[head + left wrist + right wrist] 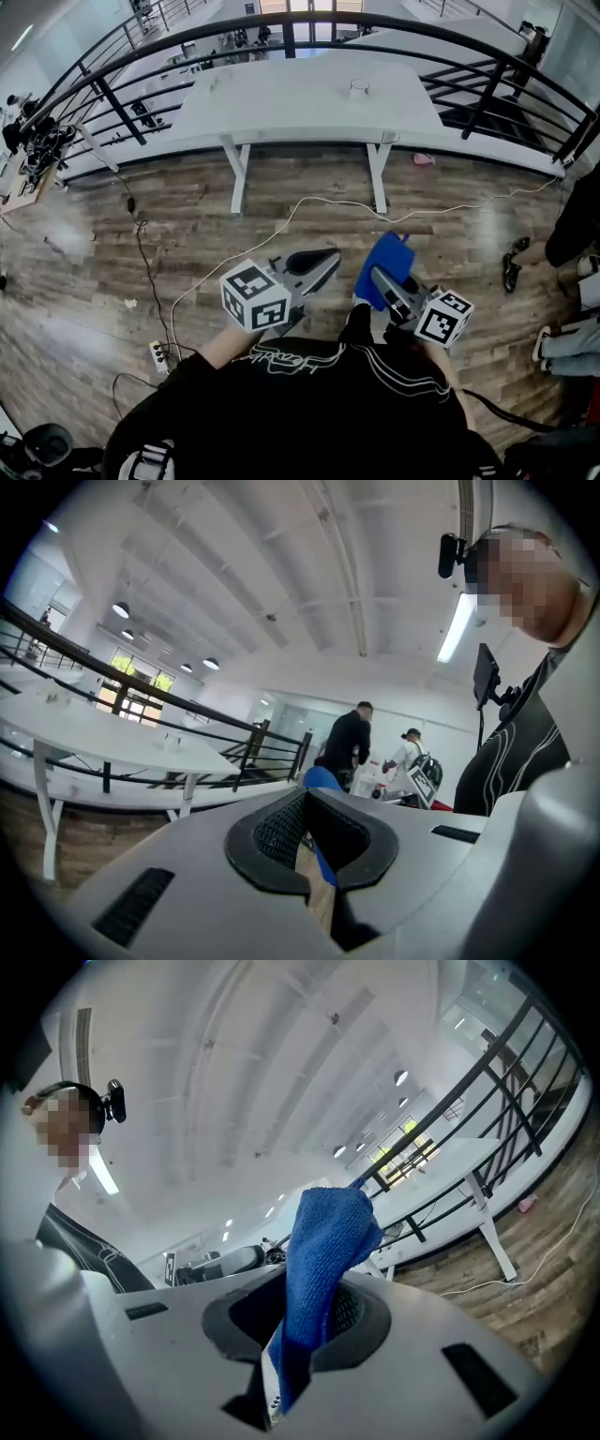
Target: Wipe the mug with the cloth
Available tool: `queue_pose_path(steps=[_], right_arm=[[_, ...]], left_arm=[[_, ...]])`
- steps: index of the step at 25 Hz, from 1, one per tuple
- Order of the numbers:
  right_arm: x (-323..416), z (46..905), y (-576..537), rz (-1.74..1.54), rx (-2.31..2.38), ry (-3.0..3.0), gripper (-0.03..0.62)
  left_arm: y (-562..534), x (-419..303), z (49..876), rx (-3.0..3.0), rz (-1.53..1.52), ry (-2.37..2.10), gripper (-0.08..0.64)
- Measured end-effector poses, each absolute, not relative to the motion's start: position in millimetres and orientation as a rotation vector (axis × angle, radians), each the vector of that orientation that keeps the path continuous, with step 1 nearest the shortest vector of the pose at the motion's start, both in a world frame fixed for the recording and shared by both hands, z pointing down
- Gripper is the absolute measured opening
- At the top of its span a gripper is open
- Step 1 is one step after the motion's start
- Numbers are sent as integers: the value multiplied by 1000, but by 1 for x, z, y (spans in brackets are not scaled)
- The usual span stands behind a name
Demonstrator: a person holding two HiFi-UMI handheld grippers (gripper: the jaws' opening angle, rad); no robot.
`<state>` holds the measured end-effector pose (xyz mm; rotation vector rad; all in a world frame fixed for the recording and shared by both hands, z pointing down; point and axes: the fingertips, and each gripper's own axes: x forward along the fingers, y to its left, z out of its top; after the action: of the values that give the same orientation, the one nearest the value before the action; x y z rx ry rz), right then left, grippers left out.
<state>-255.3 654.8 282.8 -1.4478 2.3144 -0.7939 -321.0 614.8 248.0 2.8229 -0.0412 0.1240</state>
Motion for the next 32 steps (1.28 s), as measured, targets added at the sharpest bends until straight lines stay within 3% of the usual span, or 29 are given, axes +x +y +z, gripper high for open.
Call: queue_pose_path(steps=[9, 14, 32], right_arm=[[-39, 297, 463, -855, -1449, 2298, 54], [41, 307, 378, -907, -1403, 2280, 54], [68, 348, 140, -1016, -1426, 2134, 54]], left_arm=[[422, -111, 274, 2738, 138, -126, 8], [343, -24, 285, 2721, 187, -169, 8], [108, -4, 333, 2725, 323, -142, 8]])
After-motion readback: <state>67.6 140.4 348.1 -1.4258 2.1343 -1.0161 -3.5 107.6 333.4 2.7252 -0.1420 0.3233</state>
